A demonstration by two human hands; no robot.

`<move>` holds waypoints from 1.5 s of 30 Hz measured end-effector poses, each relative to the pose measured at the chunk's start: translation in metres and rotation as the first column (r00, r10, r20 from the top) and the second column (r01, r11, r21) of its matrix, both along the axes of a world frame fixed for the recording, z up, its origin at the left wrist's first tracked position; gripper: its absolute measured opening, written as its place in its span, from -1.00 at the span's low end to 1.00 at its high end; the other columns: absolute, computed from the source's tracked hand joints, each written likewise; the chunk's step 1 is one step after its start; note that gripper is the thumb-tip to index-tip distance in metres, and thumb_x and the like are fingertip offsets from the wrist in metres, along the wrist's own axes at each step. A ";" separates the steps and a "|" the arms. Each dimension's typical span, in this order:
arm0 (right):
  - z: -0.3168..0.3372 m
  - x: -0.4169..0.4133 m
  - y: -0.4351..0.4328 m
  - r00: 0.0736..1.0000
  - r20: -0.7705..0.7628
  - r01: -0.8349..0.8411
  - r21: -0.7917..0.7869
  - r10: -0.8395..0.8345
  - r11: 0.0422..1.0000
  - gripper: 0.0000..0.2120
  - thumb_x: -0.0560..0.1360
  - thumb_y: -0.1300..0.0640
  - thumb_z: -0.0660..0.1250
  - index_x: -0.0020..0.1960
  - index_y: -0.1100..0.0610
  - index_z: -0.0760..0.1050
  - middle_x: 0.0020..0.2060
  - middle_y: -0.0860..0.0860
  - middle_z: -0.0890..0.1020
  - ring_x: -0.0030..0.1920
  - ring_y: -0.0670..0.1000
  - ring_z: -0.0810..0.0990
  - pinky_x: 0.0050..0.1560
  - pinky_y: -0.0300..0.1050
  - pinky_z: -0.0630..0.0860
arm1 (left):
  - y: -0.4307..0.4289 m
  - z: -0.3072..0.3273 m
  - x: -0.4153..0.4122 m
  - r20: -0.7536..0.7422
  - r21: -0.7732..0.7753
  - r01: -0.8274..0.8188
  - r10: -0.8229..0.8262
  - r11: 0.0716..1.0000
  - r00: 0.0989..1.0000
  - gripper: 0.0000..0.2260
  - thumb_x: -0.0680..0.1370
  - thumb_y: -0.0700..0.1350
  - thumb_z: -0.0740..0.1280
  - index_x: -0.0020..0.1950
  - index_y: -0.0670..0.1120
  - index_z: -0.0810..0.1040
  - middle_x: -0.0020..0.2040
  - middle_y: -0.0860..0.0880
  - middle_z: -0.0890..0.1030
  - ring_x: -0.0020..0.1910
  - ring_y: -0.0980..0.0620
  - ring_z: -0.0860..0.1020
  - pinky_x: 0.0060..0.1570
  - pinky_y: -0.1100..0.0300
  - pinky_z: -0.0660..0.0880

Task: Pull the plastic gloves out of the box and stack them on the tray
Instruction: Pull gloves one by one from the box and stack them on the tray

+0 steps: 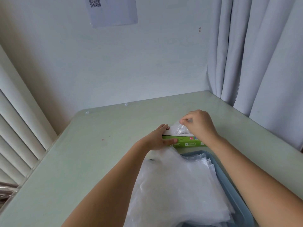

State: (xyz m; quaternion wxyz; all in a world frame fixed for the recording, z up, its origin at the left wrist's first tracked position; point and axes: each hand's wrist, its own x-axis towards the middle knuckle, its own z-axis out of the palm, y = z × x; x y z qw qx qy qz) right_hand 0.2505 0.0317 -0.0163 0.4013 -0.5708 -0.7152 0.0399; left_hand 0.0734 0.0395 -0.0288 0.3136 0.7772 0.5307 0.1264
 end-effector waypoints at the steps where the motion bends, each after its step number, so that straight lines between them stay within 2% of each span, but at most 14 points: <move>1: 0.004 0.000 -0.002 0.995 -0.098 0.018 -0.028 -0.020 0.999 -0.91 0.46 0.19 0.42 -0.13 0.17 0.70 -0.16 0.03 0.71 -0.13 -0.03 0.60 -0.05 -0.22 0.41 | 0.000 0.000 0.000 -0.001 0.002 0.003 -0.003 1.000 1.000 -0.35 0.56 0.07 0.31 0.54 -0.09 0.11 0.50 0.07 0.19 0.39 0.03 0.31 0.22 0.33 0.21; 5: 0.020 0.006 -0.007 0.884 -0.463 0.041 -0.067 -0.067 0.997 -0.89 0.44 0.14 0.45 -0.06 0.14 0.69 -0.15 -0.05 0.70 -0.26 -0.29 0.57 -0.10 -0.35 0.46 | -0.002 -0.001 -0.001 -0.001 0.007 -0.002 0.002 1.000 1.000 -0.34 0.55 0.08 0.32 0.55 -0.07 0.09 0.51 0.08 0.18 0.41 0.03 0.29 0.24 0.32 0.20; 9: 0.044 0.015 -0.014 0.660 -0.751 -0.009 0.033 0.030 0.999 -0.94 0.45 0.15 0.43 -0.11 0.04 0.67 -0.18 -0.11 0.71 -0.06 -0.17 0.66 0.05 -0.31 0.49 | 0.000 0.000 -0.001 -0.001 0.006 -0.012 0.012 1.000 1.000 -0.33 0.54 0.08 0.34 0.54 -0.07 0.12 0.49 0.07 0.22 0.38 0.02 0.32 0.30 0.24 0.25; 16: 0.096 0.026 -0.049 0.254 -0.934 -0.066 0.241 0.250 0.968 -0.93 0.49 0.22 0.38 -0.11 0.13 0.64 -0.23 -0.05 0.70 -0.04 -0.07 0.62 0.14 -0.24 0.48 | 0.000 0.001 0.001 -0.014 0.008 -0.017 0.017 1.000 1.000 -0.34 0.54 0.06 0.34 0.54 -0.10 0.13 0.50 0.05 0.21 0.41 0.01 0.30 0.31 0.24 0.23; 21: 0.106 0.027 -0.078 0.341 -0.916 -0.144 0.173 0.213 0.974 -0.88 0.47 0.15 0.41 -0.22 0.11 0.68 -0.16 0.02 0.70 -0.01 -0.04 0.62 0.25 -0.11 0.44 | -0.004 0.009 0.003 0.046 -0.006 -0.113 0.113 0.994 0.993 -0.48 0.50 0.02 0.41 0.42 -0.06 0.39 0.40 -0.05 0.42 0.32 -0.04 0.43 0.25 0.17 0.40; 23: 0.104 0.025 -0.088 0.374 -0.908 -0.148 0.145 0.191 0.978 -0.90 0.47 0.16 0.41 -0.18 0.13 0.68 -0.16 0.01 0.71 -0.01 -0.07 0.64 0.21 -0.18 0.47 | -0.022 0.025 0.007 0.331 -0.009 -0.177 0.169 0.984 0.928 -0.63 0.54 0.04 0.36 0.31 -0.06 0.53 0.29 -0.03 0.54 0.19 0.07 0.51 0.03 0.35 0.46; 26: 0.104 0.017 -0.099 0.373 -0.914 -0.139 0.117 0.162 0.983 -0.92 0.46 0.19 0.42 -0.12 0.19 0.67 -0.18 0.02 0.71 0.00 -0.07 0.67 0.11 -0.29 0.47 | -0.054 0.049 0.011 0.674 -0.121 0.026 0.063 0.992 0.736 -0.43 0.49 0.35 0.18 0.24 -0.05 0.59 0.23 0.03 0.59 0.25 0.14 0.51 0.23 0.27 0.39; 29: 0.104 0.005 -0.112 0.368 -0.918 -0.177 0.091 0.151 0.980 -0.95 0.44 0.20 0.43 -0.15 0.18 0.67 -0.23 0.01 0.71 -0.04 -0.08 0.67 0.05 -0.29 0.49 | -0.083 0.065 0.014 0.648 -0.040 0.158 -0.095 0.987 0.756 -0.51 0.48 0.33 0.24 0.22 0.03 0.60 0.20 0.10 0.61 0.25 0.16 0.52 0.30 0.14 0.37; 33: 0.097 -0.012 -0.127 0.454 -0.881 -0.220 0.032 0.131 0.975 -0.90 0.45 0.14 0.43 -0.10 0.15 0.68 -0.14 0.00 0.72 0.02 -0.09 0.66 0.03 -0.28 0.50 | -0.110 0.078 0.032 0.588 -0.055 0.162 -0.099 0.985 0.803 -0.75 0.46 -0.01 0.46 0.11 -0.02 0.62 0.00 0.10 0.67 0.00 0.17 0.62 -0.04 0.36 0.47; 35: 0.094 -0.016 -0.136 0.502 -0.857 -0.234 -0.011 0.112 0.972 -0.72 0.44 0.00 0.43 0.08 0.11 0.65 0.02 -0.07 0.69 0.10 -0.18 0.61 0.07 -0.30 0.48 | -0.120 0.078 0.037 0.685 -0.105 0.114 -0.011 0.988 0.728 -0.85 0.47 -0.15 0.45 0.01 -0.15 0.62 -0.15 -0.02 0.65 -0.14 0.03 0.61 -0.08 0.26 0.51; 37: 0.086 -0.015 -0.144 0.549 -0.832 -0.250 -0.081 0.073 0.965 -0.32 0.32 -0.27 0.42 0.33 0.06 0.49 0.23 -0.16 0.56 0.25 -0.21 0.50 0.28 -0.19 0.40 | -0.128 0.081 0.035 0.823 -0.246 0.109 0.148 0.963 0.548 -0.88 0.51 -0.20 0.39 -0.02 -0.26 0.58 -0.19 -0.11 0.59 -0.23 -0.01 0.59 -0.11 0.17 0.56; 39: 0.076 -0.013 -0.152 0.557 -0.829 -0.206 -0.194 -0.048 0.959 -0.07 0.18 -0.46 0.39 0.36 0.10 0.43 0.19 -0.16 0.55 0.22 -0.16 0.50 0.37 -0.02 0.36 | -0.132 0.085 0.029 0.887 -0.385 0.179 0.309 0.905 0.344 -0.87 0.56 -0.22 0.30 -0.08 -0.28 0.56 -0.21 -0.13 0.59 -0.30 0.01 0.60 -0.19 0.20 0.58; 41: 0.066 -0.010 -0.160 0.451 -0.885 -0.272 -0.262 -0.118 0.926 -0.22 0.19 -0.40 0.42 0.18 0.16 0.54 0.01 -0.09 0.66 0.08 -0.10 0.60 0.33 0.02 0.41 | -0.135 0.088 0.022 0.878 -0.475 0.217 0.441 0.853 0.188 -0.80 0.60 -0.19 0.23 -0.07 -0.28 0.59 -0.19 -0.15 0.65 -0.26 -0.01 0.64 -0.18 0.18 0.60; 45: 0.056 -0.025 -0.175 0.173 -0.978 -0.552 -0.194 -0.115 0.811 -0.37 0.24 -0.12 0.45 0.23 0.16 0.54 0.13 0.08 0.65 0.18 0.03 0.59 0.28 -0.02 0.45 | -0.140 0.090 0.011 0.840 -0.502 0.192 0.529 0.843 -0.122 -0.77 0.63 -0.18 0.16 0.05 -0.31 0.53 -0.03 -0.19 0.64 -0.07 -0.04 0.63 -0.03 0.17 0.57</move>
